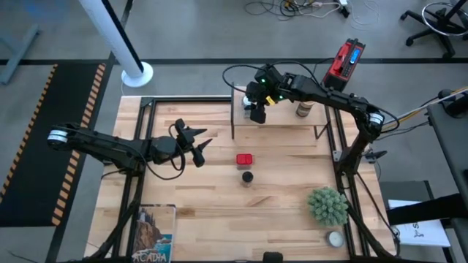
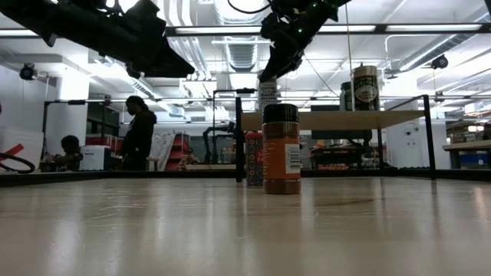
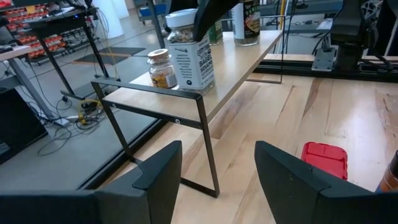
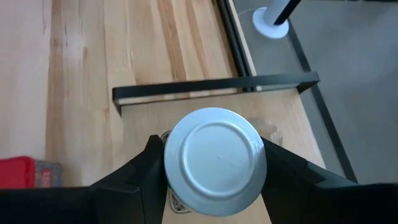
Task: Shelf spices
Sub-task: Adjust the white seasoning bottle on the shelf
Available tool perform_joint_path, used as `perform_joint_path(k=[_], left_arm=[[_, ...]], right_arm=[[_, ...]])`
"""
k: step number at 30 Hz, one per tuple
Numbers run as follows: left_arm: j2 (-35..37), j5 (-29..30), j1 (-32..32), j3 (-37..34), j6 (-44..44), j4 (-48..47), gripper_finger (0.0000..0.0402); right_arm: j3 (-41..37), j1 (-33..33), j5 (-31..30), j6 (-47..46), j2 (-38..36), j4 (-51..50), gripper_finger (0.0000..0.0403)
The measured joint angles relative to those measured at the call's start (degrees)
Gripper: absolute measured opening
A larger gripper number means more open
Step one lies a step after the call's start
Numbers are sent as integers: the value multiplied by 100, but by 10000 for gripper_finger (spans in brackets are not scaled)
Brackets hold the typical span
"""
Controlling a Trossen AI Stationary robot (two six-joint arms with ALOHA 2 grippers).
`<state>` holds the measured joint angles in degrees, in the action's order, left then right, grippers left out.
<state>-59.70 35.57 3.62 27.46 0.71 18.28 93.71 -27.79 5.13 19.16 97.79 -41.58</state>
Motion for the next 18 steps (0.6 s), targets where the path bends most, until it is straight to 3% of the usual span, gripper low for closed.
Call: perform_joint_path(k=[18], left_arm=[[0, -5, 0, -4, 2, 2, 192]], right_arm=[[418, -378, -434, -258, -60, -1205, 184]])
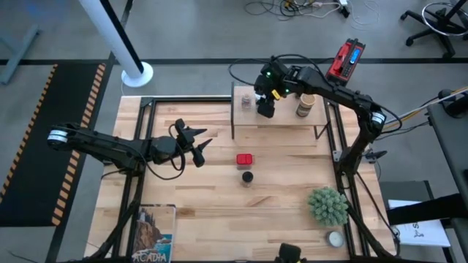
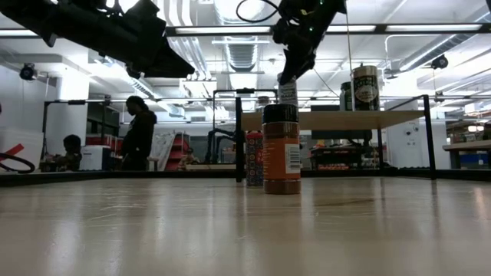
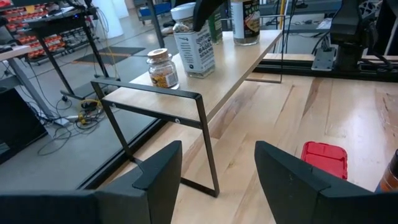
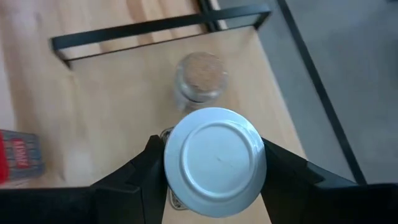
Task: Shelf spices
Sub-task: Adjust the white seasoning bottle on the shelf
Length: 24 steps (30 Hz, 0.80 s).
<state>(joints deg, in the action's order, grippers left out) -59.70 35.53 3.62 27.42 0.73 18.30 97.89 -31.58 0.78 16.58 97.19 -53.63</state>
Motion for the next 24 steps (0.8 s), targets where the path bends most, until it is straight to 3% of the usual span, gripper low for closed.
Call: perform_joint_path(k=[24], left_arm=[[0, -2, 2, -2, -2, -2, 192]], right_arm=[[-7, -669, 131, 418, 328, 1245, 185]])
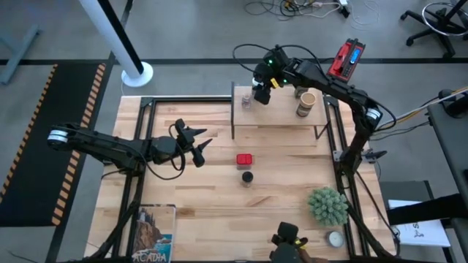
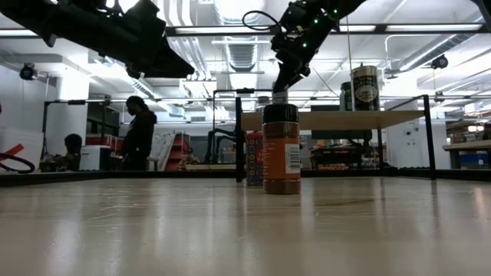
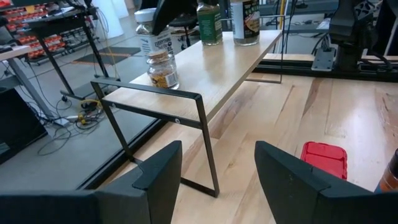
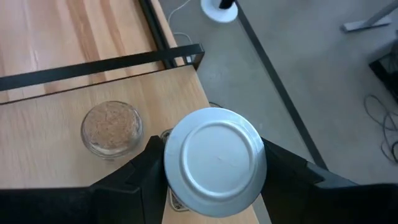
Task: Shelf spices
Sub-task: Adjust the white seasoning bottle on the shelf
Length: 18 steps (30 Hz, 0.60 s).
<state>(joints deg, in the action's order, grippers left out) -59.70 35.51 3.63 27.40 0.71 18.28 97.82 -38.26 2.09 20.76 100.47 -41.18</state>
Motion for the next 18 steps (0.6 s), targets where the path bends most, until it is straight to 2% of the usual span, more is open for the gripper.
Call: perform_joint_path(k=[18], left_arm=[[2, 4, -31, 0, -45, 19, 192]], right_arm=[[4, -179, 1040, 394, 336, 750, 185]])
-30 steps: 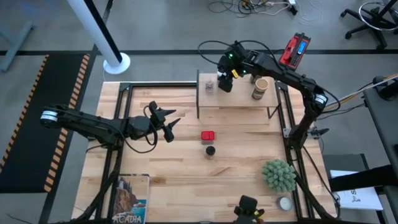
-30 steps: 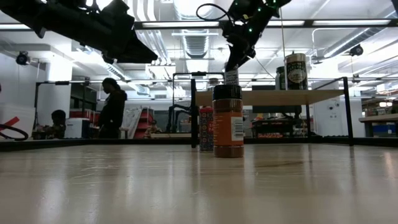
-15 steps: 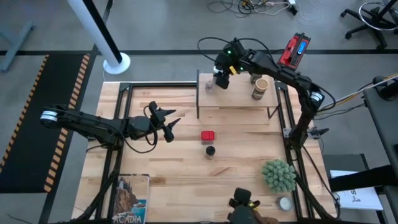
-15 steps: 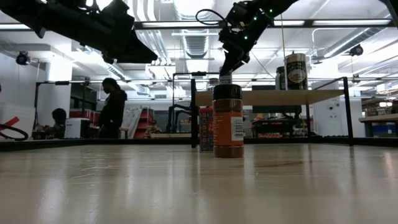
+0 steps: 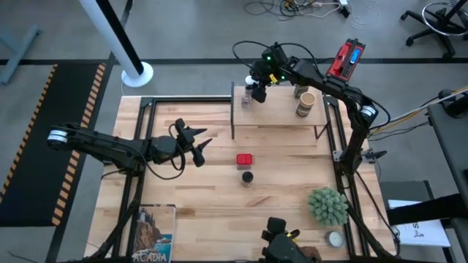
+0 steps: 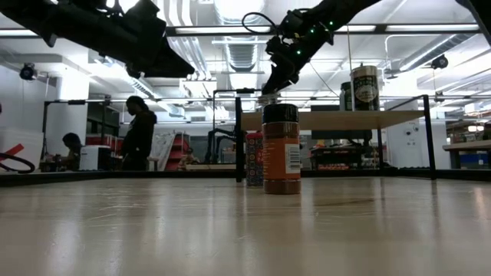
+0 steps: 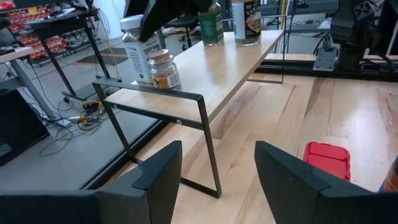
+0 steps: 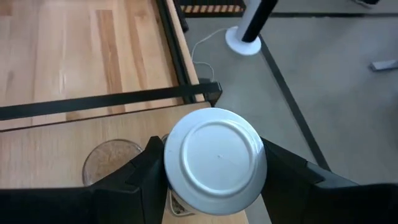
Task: Shelf spices
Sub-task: Adjust the white seasoning bottle on the shelf
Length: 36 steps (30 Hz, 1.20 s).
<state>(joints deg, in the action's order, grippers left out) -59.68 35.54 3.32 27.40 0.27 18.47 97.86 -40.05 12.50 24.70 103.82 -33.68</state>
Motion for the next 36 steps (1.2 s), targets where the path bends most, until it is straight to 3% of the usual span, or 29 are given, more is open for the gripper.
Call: perform_joint_path(k=[19, 36], left_arm=[[0, 3, -82, 0, -61, -4, 192], [0, 3, -82, 0, -63, -4, 192]], right_arm=[[0, 25, 708, 48, 23, -69, 186], [4, 330, 701, 64, 14, -242, 186]])
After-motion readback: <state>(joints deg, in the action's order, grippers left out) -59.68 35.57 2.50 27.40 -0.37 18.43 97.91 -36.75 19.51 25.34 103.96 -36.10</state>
